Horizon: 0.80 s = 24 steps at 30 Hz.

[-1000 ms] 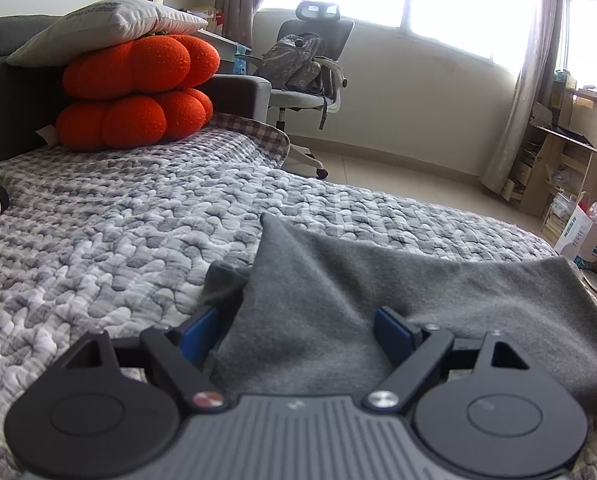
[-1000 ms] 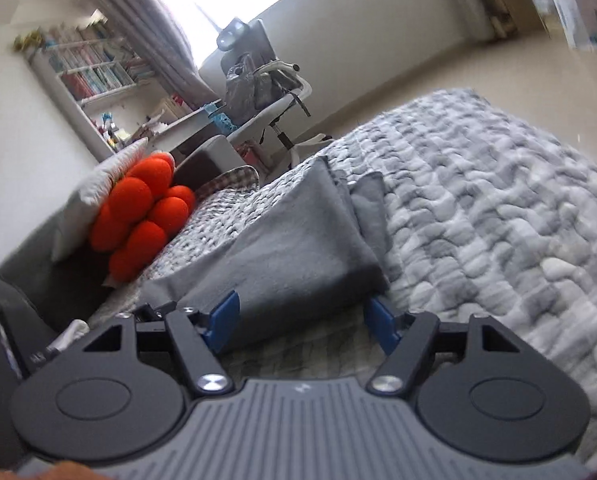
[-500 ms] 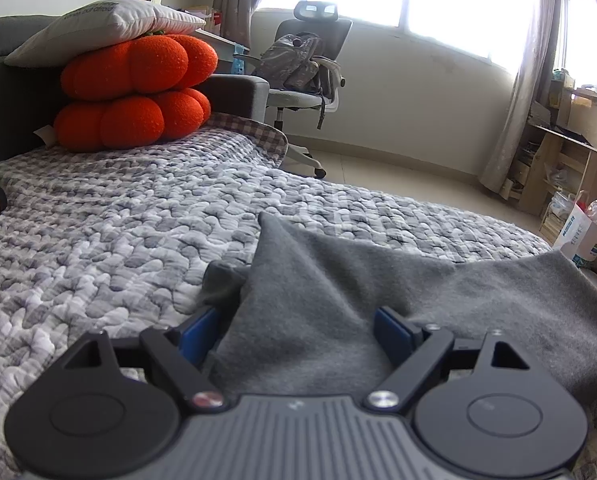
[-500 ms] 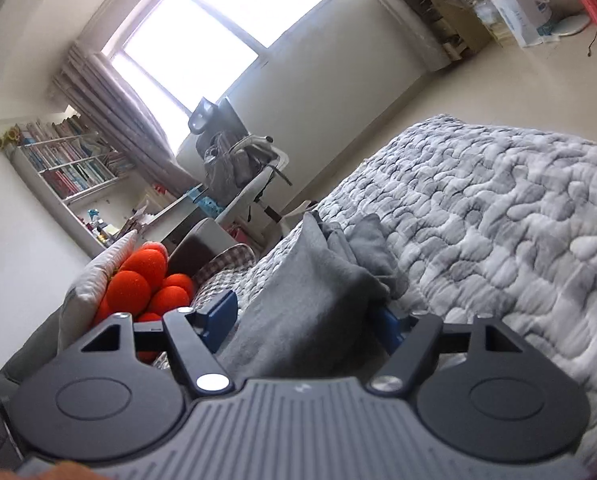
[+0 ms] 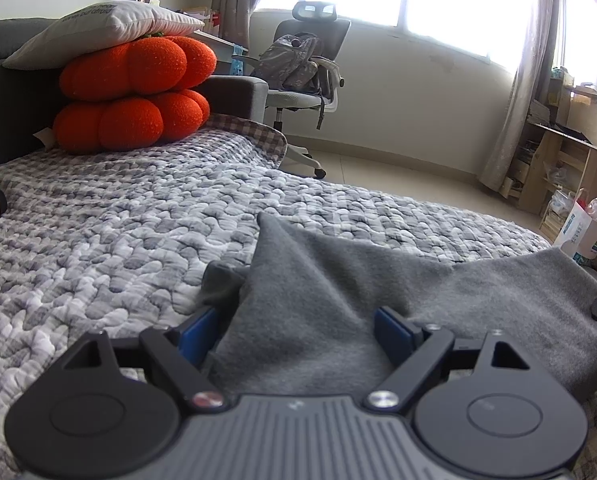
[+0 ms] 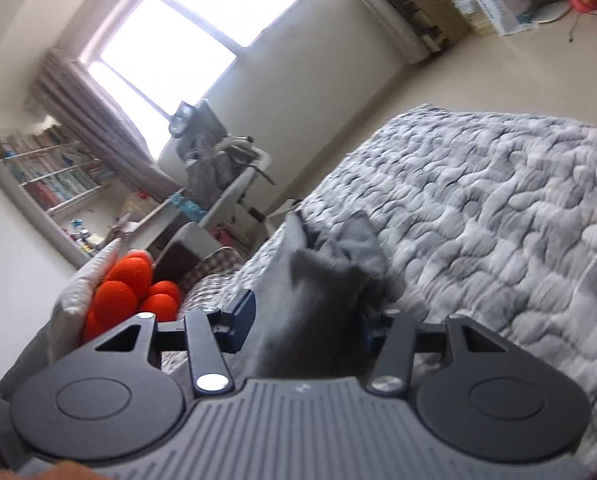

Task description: Fold clothes

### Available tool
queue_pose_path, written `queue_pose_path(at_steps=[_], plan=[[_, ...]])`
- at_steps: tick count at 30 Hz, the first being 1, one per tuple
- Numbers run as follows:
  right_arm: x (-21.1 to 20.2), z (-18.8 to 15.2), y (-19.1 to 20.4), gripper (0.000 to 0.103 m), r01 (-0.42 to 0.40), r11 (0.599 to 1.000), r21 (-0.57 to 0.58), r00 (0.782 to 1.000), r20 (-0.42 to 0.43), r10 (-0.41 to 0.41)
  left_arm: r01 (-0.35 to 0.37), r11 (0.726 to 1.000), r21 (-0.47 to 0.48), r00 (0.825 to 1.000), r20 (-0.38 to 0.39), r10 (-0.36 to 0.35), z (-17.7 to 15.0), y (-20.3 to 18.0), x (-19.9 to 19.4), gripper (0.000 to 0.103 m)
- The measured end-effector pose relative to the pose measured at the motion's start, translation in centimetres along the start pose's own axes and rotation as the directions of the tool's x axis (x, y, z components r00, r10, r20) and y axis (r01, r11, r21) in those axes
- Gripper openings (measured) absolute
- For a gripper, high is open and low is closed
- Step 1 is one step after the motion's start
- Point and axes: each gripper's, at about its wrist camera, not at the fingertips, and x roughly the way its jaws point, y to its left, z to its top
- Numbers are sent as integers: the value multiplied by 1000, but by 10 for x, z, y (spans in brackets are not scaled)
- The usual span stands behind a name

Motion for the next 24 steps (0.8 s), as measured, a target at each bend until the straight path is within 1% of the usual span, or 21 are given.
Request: queue_pose_path(at_steps=[3, 5, 11, 13, 14, 15, 16, 18, 20, 22, 23, 24], plan=[[3, -1, 3, 53, 25, 1000, -12, 1000, 6, -25, -1, 1000, 1, 1000, 0, 1, 0, 0, -1, 87], [5, -2, 5, 56, 26, 999, -28, 1000, 0, -26, -1, 1000, 1, 1000, 0, 1, -1, 0, -1, 87], [15, 13, -6, 56, -18, 1000, 19, 999, -50, 19, -1, 1000, 4, 1000, 1, 1, 0, 0, 0, 87], [12, 16, -10, 54, -28, 998, 55, 998, -53, 31, 0, 1000, 2, 1000, 1, 0, 0, -1, 0, 87], [6, 16, -11, 54, -25, 997, 69, 999, -35, 28, 1, 1000, 1, 1000, 1, -1, 0, 0, 0, 87], [-4, 14, -10, 55, -18, 998, 53, 1000, 2, 18, 3, 1000, -1, 1000, 1, -3, 0, 0, 0, 87], [-13, 11, -9, 55, -7, 999, 31, 999, 34, 6, 3, 1000, -1, 1000, 1, -3, 0, 0, 0, 87], [-21, 5, -5, 56, 34, 998, -54, 998, 51, -32, 3, 1000, -1, 1000, 1, -3, 0, 0, 0, 87], [-20, 6, -12, 55, 31, 999, -16, 999, 39, -31, 2, 1000, 1, 1000, 2, -2, 0, 0, 0, 87], [-18, 9, -15, 61, 20, 1000, 14, 999, 36, -20, 1, 1000, 2, 1000, 2, -1, 0, -1, 0, 87], [-17, 9, -14, 63, 17, 1000, 11, 999, 41, -18, 1, 1000, 2, 1000, 2, -1, 0, -1, 0, 87], [-15, 9, -12, 64, 15, 1000, 4, 999, 44, -15, 0, 1000, 3, 1000, 2, 0, 0, -1, 0, 87]])
